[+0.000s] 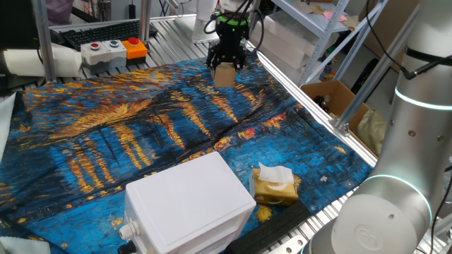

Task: Pick up the small block on the left and move it to the right

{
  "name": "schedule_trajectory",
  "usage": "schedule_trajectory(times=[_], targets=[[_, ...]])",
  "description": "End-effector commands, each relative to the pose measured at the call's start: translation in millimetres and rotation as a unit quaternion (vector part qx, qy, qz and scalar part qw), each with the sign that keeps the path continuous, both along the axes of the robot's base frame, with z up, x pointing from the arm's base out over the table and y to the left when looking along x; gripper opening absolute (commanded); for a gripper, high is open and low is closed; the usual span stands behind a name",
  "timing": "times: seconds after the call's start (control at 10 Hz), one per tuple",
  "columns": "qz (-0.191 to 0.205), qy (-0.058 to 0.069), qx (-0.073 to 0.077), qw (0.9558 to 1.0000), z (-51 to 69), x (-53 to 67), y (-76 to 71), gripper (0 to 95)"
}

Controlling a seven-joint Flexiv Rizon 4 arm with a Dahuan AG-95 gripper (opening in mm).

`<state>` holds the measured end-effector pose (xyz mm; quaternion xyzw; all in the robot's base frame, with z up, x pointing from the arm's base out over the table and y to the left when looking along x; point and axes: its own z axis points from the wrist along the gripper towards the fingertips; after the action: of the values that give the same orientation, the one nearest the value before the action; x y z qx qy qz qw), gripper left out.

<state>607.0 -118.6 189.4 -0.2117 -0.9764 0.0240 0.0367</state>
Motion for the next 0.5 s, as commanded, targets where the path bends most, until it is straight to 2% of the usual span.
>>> schedule_trajectory(times=[0.1, 0.5], targets=[[0.026, -0.002, 0.004, 0.9997, -0.3, -1.8, 0.3, 0.0], [0.045, -0.001, 0.007, 0.9990, -0.3, -1.8, 0.3, 0.0]])
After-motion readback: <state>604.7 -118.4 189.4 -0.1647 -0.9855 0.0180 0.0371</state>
